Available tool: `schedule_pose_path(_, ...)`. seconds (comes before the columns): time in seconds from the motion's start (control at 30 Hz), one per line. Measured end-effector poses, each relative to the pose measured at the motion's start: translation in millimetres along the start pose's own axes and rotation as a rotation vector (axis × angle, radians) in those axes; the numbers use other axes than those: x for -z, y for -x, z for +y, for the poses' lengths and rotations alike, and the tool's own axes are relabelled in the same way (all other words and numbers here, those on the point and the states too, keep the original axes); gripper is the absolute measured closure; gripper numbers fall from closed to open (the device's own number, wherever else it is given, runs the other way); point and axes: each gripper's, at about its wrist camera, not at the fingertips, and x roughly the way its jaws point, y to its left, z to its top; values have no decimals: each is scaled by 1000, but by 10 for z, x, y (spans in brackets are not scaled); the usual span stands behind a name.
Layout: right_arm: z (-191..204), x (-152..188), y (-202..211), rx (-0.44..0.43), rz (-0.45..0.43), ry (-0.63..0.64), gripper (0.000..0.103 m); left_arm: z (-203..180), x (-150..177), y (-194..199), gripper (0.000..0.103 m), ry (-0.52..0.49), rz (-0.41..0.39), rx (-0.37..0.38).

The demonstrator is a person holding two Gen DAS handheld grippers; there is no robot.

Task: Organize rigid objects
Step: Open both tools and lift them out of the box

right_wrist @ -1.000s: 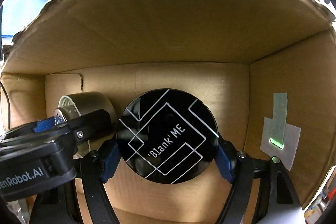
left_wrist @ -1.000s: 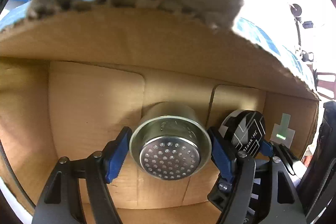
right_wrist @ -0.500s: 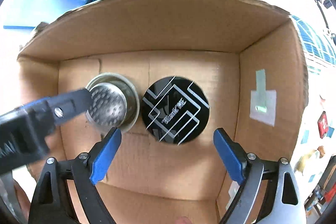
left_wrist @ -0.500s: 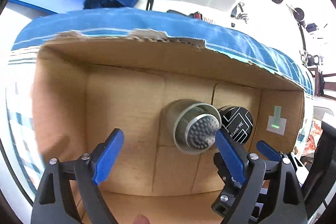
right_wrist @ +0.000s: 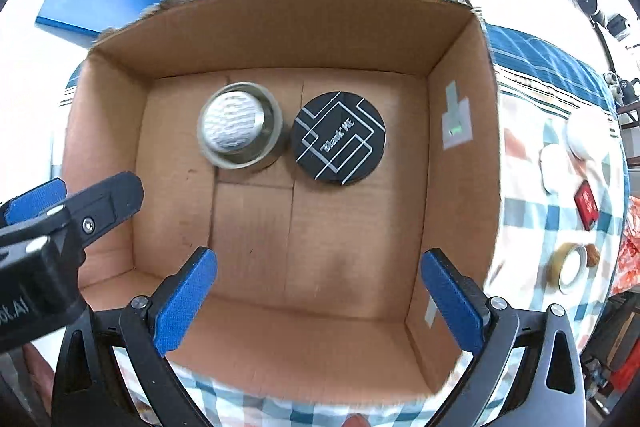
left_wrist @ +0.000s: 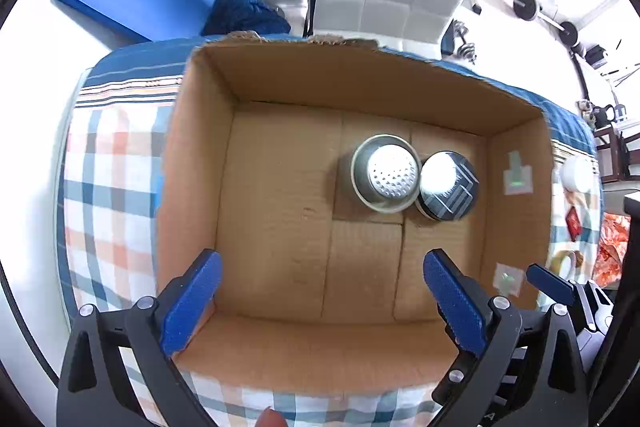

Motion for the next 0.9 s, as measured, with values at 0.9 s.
schedule_pose_path(0.9,-369,1138,1619,-101,-217,-27,0,-292,991,1315,0,-37,-210,35)
